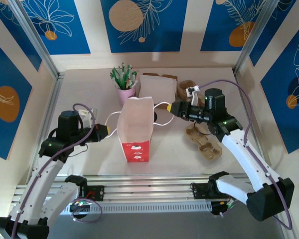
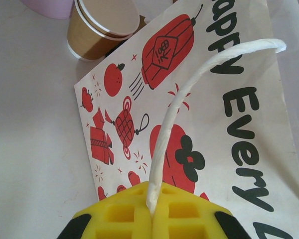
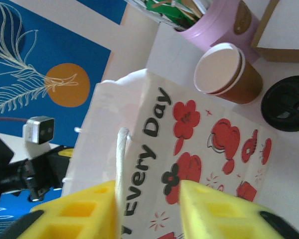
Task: Pack the takeout coffee
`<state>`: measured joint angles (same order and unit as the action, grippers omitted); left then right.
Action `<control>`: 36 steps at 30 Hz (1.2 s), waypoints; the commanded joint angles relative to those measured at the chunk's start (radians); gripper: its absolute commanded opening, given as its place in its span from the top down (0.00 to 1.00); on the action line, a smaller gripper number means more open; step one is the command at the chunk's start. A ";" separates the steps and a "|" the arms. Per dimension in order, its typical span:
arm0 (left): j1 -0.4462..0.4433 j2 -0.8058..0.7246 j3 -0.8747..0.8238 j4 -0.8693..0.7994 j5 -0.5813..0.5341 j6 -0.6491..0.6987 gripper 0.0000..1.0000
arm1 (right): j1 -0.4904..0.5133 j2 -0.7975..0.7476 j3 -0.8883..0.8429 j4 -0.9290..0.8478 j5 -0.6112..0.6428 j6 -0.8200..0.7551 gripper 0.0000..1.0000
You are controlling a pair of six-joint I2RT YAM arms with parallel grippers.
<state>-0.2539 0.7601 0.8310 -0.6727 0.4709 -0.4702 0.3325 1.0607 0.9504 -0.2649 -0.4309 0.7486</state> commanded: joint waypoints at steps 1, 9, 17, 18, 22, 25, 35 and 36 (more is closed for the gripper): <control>-0.007 -0.014 -0.013 -0.003 0.025 0.000 1.00 | 0.001 0.011 -0.021 0.028 -0.028 0.012 0.81; -0.007 -0.021 -0.030 0.011 0.035 -0.007 1.00 | 0.009 0.044 -0.100 0.099 -0.019 0.036 1.00; -0.008 -0.025 -0.047 0.029 0.047 -0.018 1.00 | 0.098 0.110 -0.164 0.160 0.033 0.037 1.00; -0.007 -0.028 -0.049 0.030 0.045 -0.018 1.00 | 0.113 0.119 -0.165 0.163 0.044 0.033 1.00; -0.008 -0.031 -0.056 0.034 0.046 -0.021 1.00 | 0.174 0.157 -0.156 0.165 0.101 0.016 1.00; -0.007 -0.034 -0.062 0.044 0.053 -0.030 1.00 | 0.190 0.169 -0.148 0.166 0.139 0.011 1.00; -0.007 -0.037 -0.067 0.071 0.077 -0.046 1.00 | 0.190 0.138 -0.092 0.076 0.212 -0.058 0.92; -0.007 -0.036 -0.062 0.069 0.076 -0.044 1.00 | 0.187 0.129 -0.080 0.061 0.216 -0.066 0.88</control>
<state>-0.2539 0.7330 0.7589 -0.6106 0.5232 -0.5182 0.5217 1.2266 0.8219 -0.1390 -0.2535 0.7334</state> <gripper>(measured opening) 0.047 0.095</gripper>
